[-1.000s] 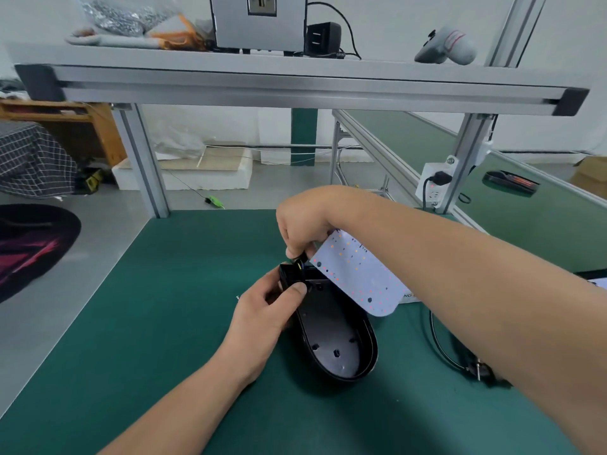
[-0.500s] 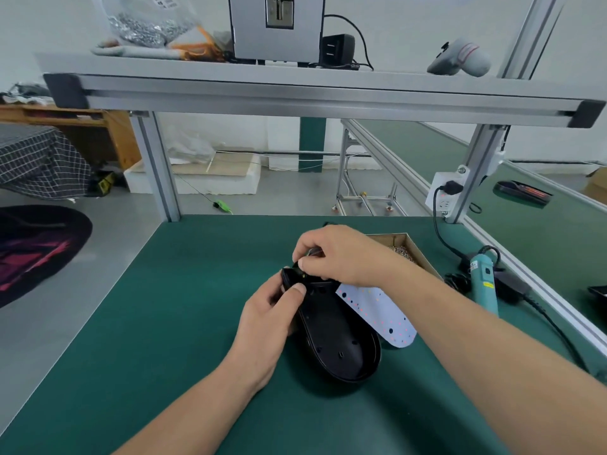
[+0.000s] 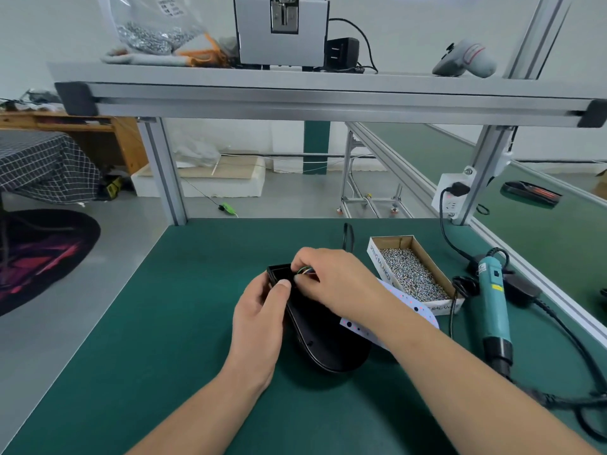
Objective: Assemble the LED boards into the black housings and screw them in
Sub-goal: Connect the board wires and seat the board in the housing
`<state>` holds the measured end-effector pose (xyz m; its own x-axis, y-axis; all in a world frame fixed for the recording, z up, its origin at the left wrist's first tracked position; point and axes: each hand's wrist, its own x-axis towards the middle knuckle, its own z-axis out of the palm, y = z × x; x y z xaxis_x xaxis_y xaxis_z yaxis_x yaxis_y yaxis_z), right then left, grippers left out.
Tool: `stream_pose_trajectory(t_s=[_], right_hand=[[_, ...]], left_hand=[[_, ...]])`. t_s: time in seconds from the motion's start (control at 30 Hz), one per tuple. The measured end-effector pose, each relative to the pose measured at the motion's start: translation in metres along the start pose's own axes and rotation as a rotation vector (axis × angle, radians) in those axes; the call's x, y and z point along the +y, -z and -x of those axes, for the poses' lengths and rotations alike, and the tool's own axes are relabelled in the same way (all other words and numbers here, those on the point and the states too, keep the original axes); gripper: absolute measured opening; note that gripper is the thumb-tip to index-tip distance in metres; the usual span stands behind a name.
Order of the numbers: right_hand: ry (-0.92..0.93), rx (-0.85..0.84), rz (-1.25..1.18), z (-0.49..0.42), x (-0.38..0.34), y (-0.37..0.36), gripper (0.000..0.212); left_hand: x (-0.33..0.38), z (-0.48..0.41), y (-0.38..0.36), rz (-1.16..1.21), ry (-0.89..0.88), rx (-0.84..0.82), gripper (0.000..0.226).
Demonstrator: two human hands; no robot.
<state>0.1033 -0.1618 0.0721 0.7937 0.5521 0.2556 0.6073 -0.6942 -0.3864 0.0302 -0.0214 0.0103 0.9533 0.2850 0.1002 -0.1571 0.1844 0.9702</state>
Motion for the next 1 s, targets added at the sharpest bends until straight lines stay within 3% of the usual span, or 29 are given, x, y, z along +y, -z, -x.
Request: stream_pose_trajectory(t_s=[0.33,0.53,1.0], right_hand=[[-0.042,0.121,-0.139,0.011,0.004,-0.011,0.018],[-0.089,0.167,-0.053,0.009,-0.005,-0.017,0.015],[0.035,-0.122,0.122,0.009,-0.008,0.001,0.02]], left_hand=[[0.003,0.003,-0.001,0.004,-0.047,-0.012,0.026],[0.004,0.005,-0.003,-0.027,-0.076,-0.024,0.027],[0.005,0.011,-0.005,-0.115,-0.087,-0.013,0.018]])
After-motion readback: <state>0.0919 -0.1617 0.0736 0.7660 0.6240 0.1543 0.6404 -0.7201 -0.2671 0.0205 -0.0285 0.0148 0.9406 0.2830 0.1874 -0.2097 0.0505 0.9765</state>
